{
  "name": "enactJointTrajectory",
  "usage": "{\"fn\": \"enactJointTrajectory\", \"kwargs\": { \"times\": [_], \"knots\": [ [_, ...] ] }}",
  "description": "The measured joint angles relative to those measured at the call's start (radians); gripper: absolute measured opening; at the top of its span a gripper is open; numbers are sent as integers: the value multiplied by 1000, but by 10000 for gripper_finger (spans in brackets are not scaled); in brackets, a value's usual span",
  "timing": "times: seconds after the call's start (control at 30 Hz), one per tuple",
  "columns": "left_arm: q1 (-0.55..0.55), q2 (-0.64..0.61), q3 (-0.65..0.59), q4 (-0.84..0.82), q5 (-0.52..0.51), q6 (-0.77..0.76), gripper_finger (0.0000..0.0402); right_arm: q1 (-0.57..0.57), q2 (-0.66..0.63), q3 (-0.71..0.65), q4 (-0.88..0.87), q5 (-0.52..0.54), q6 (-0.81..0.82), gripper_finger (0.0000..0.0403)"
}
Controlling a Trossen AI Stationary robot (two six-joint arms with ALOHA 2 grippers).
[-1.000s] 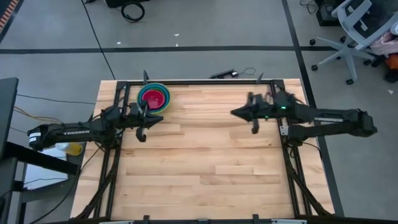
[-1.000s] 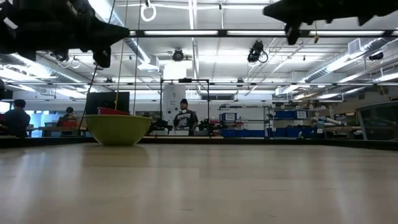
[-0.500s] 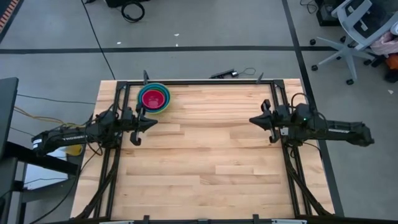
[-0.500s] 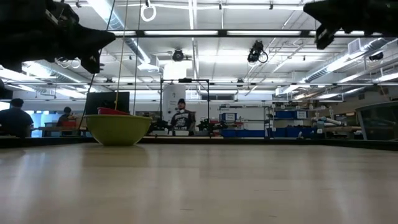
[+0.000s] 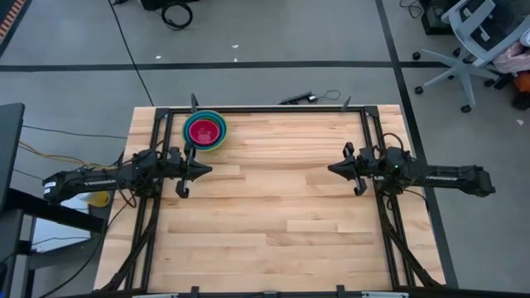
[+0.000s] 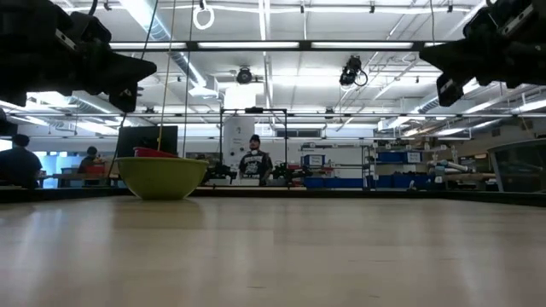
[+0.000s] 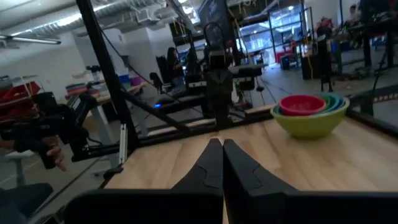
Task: Nest bowls inside each other
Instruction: Return to Home Position
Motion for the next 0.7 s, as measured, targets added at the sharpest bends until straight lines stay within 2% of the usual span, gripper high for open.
{"fn": "enactJointTrajectory", "kwargs": {
  "times": [0.27,0.43,0.7],
  "knots": [
    [0,-1,0,-20,2,25,0,0,0,-34,24,-7,7,0],
    [0,-3,0,-23,2,40,0,-1,-37,-35,12,-50,-5,0],
    [1,-61,-1,-29,61,35,0,-1,-191,-35,-174,-53,-8,0]
  ]
}}
